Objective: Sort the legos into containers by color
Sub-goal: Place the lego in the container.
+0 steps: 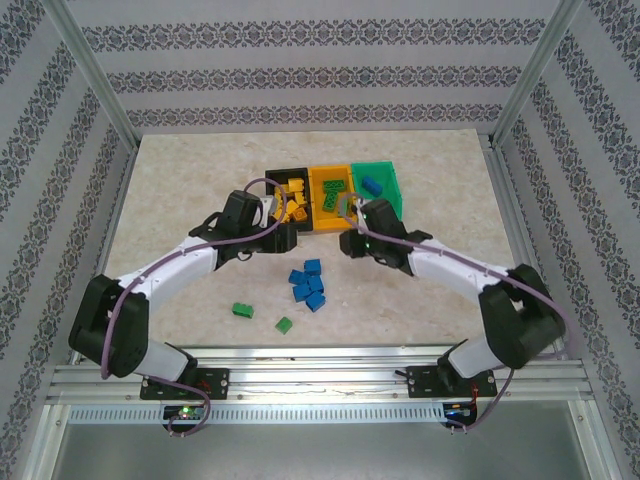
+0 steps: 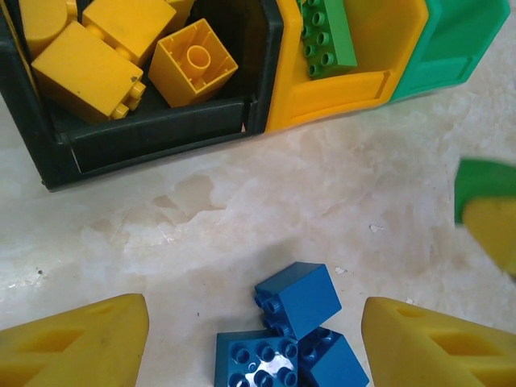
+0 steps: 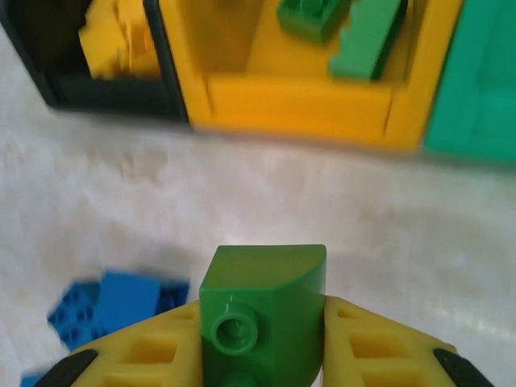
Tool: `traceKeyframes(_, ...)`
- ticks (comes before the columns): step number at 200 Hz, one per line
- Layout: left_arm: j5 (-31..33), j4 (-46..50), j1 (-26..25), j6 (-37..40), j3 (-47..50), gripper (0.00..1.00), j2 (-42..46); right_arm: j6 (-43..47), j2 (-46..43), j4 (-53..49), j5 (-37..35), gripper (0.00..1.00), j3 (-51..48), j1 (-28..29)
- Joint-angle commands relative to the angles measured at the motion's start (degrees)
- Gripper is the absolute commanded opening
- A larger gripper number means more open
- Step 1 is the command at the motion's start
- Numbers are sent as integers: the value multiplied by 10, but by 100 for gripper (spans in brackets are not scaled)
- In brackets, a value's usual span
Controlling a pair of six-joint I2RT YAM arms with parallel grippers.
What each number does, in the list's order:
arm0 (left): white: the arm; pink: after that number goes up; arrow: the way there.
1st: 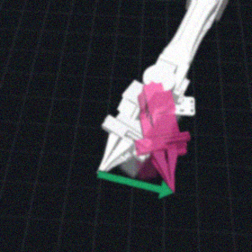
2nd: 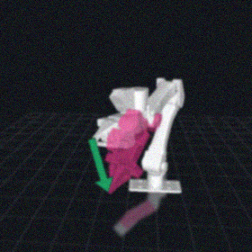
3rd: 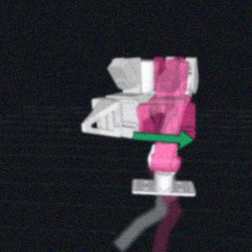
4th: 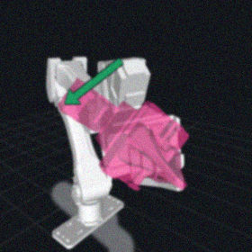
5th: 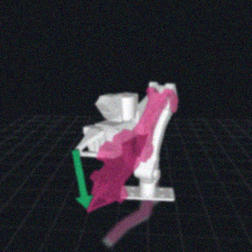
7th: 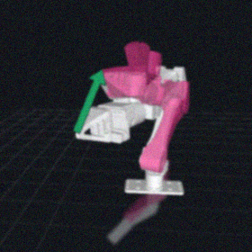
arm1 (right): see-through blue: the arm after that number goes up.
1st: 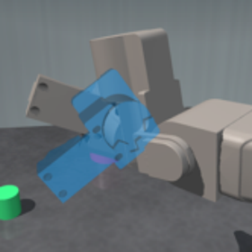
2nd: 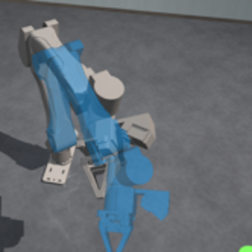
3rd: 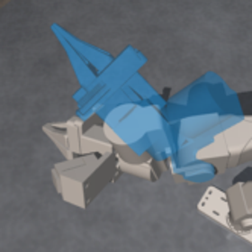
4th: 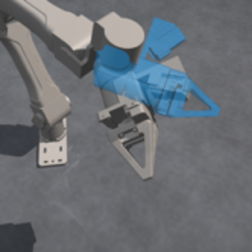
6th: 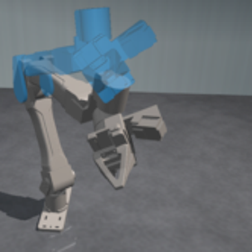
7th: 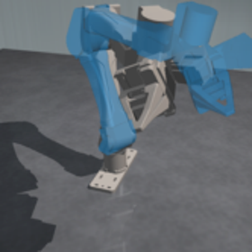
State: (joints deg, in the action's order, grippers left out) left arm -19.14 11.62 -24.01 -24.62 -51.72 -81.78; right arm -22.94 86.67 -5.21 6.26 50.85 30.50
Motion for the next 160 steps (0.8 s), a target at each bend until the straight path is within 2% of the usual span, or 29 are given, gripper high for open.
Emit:
traceKeyframes(1, 33, 27, -5, 13, 18, 70, 46, 5, 70, 49, 19, 29, 73, -29)
traceKeyframes(53, 51, 85, -6, 24, 24, 71, 89, 3, 222, 22, 70, 32, 260, -74)
traceKeyframes(85, 61, 132, -5, 32, 27, 71, 96, -25, 268, 11, 117, 55, 328, -85)
traceKeyframes(116, 84, 226, -5, 16, 9, 71, 94, -8, 250, 4, 90, 58, 315, -78)
traceKeyframes(160, 80, 292, -5, 0, 14, 72, 107, 36, 159, 9, 79, 59, 216, -77)
